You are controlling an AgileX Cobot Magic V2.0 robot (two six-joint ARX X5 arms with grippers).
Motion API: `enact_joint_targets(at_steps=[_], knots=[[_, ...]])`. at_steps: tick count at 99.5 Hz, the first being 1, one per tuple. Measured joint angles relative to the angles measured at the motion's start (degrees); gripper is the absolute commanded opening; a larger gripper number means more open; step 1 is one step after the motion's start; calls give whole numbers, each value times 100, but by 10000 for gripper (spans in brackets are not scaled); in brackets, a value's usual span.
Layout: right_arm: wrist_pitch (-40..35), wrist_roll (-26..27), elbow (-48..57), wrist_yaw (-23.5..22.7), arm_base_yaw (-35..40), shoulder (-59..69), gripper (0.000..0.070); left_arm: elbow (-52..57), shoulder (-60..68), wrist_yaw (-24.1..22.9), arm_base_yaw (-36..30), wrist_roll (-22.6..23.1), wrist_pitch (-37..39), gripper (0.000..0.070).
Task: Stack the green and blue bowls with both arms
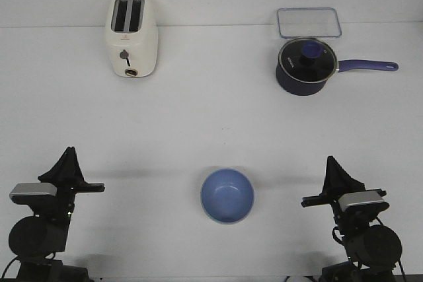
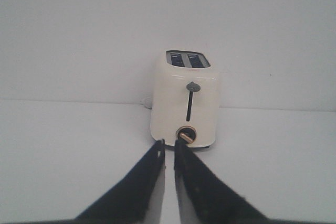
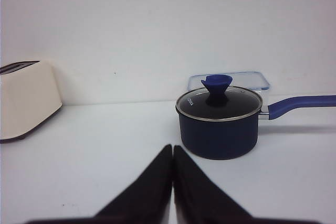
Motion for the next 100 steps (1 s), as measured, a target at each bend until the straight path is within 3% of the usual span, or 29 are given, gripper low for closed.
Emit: enact_joint_targets(at_steps=[38, 59, 77, 100], knots=[[2, 0, 0, -2, 0, 0, 0, -46, -111, 17, 109, 44, 2, 15], [2, 0, 0, -2, 0, 0, 0, -1016, -920, 793, 605, 31, -7, 15], [2, 0, 0, -2, 0, 0, 0, -1810, -1582, 815, 750, 4, -57, 15], [11, 0, -2, 2, 0, -2, 0, -2037, -1790, 846, 761, 4, 77, 15]])
